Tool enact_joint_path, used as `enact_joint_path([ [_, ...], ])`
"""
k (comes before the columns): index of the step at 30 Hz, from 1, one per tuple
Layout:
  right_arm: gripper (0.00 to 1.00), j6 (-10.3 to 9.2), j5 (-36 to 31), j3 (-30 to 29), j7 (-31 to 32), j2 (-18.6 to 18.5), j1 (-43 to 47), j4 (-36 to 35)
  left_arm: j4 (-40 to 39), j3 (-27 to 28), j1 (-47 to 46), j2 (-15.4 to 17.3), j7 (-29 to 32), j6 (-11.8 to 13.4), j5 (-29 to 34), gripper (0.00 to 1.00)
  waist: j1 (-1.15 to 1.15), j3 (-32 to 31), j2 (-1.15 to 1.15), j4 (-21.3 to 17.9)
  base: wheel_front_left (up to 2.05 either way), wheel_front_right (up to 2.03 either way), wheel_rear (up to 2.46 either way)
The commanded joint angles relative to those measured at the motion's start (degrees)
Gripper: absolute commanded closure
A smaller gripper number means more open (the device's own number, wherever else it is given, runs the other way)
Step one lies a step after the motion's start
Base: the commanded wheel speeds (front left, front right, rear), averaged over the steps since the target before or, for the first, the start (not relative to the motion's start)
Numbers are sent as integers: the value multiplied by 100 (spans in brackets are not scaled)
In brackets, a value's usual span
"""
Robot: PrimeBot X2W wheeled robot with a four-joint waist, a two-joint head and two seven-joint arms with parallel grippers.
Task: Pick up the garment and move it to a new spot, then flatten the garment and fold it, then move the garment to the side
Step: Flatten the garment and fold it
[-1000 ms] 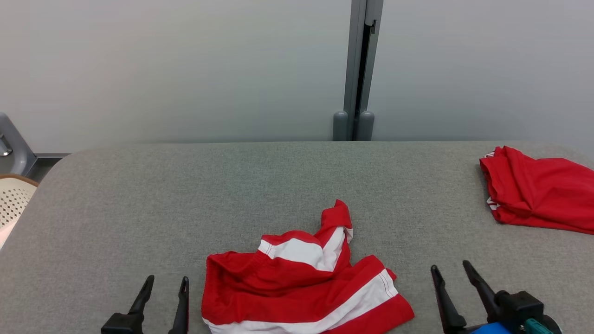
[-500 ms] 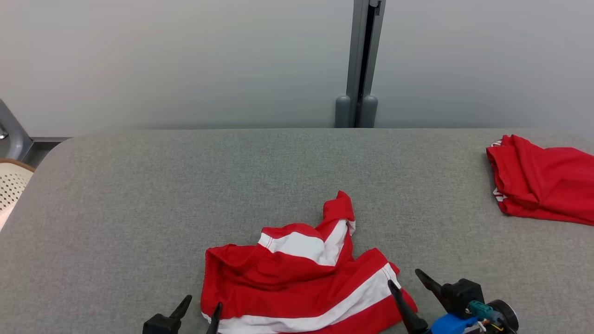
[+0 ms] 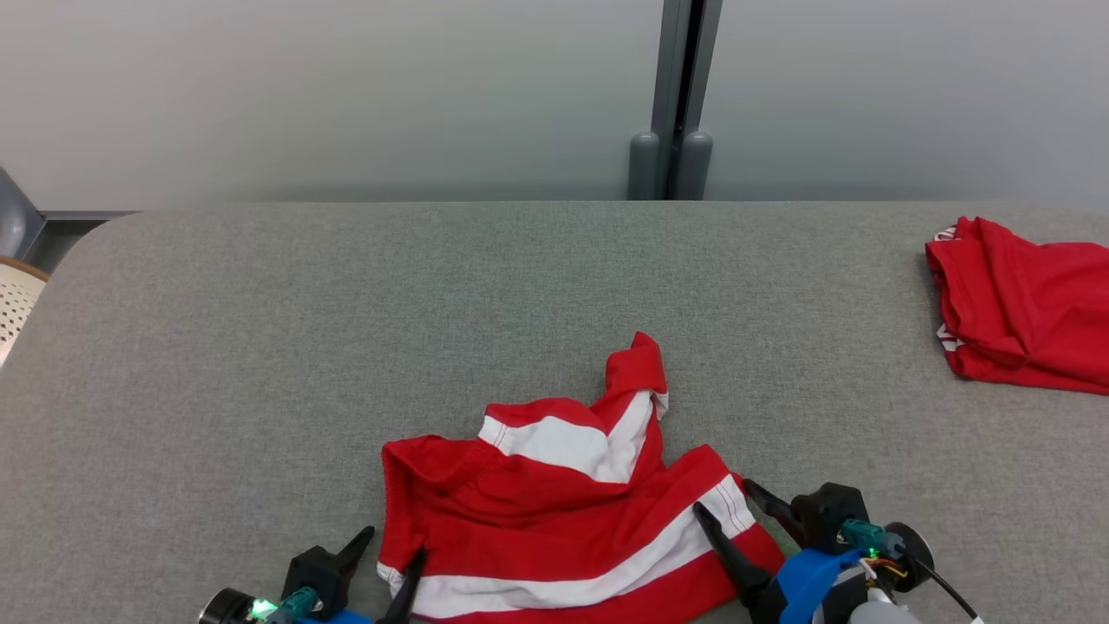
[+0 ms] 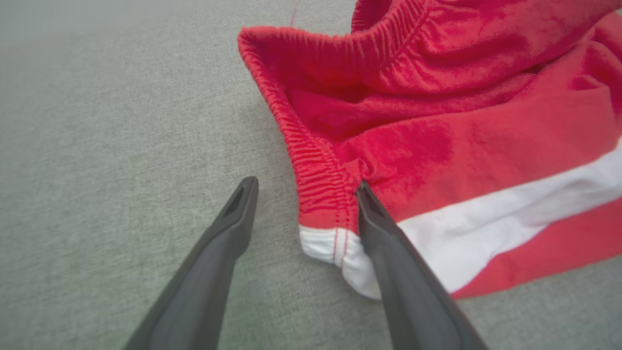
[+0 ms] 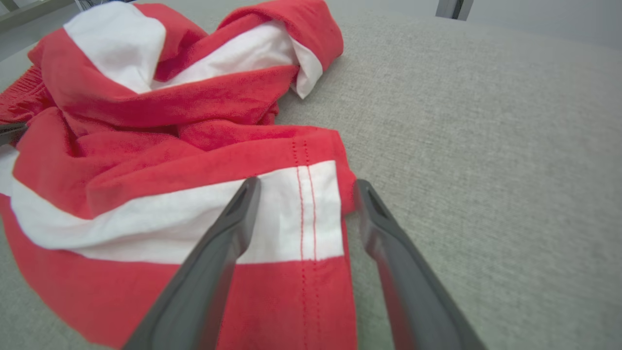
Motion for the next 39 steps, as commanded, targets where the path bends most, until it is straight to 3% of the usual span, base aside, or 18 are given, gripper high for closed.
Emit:
enact_joint_path([
  [1,0,1,119,101,-27,-37,-104,2,41,-96,-108,15,-14,-5,-60,0,-1,31,0,10,0,0,0],
  [13,0,1,1202,1200,-28,-316,-322,-126,62,-1403,-523,320,0,-5,-774,0,-1,138,0,-1,0,0,0],
  [23,0,1,1565,1498,-28,-533,-88,-618,-669,-1477,-318,464,-7,-5,-682,0,-1,135,0,57,0,0,0],
  [30,0,1,1782,1665,-28,-644,-121,-613,-751,-1598,-217,515,-7,-5,-747,0,-1,133,0,89,0,0,0],
  [31,0,1,1804,1702,-28,-644,-133,-582,-720,-1610,-217,494,-7,-5,-782,9,-1,130,0,93,0,0,0],
  [32,16,1,1821,1734,-27,-635,-161,-565,-694,-1632,-213,451,-7,-5,-820,30,-1,129,0,93,0,0,0],
  [33,67,1,1858,1764,-28,-623,-184,-550,-659,-1671,-218,425,-7,-5,-853,73,-1,126,0,93,0,0,0],
  [34,98,1,1882,1805,-28,-612,-200,-543,-632,-1715,-239,418,-7,-5,-869,100,-1,123,0,88,0,0,0],
  [39,100,1,1892,1678,-28,-664,-241,-668,-720,-1626,-281,476,-7,-5,-961,100,-1,83,0,71,0,0,0],
])
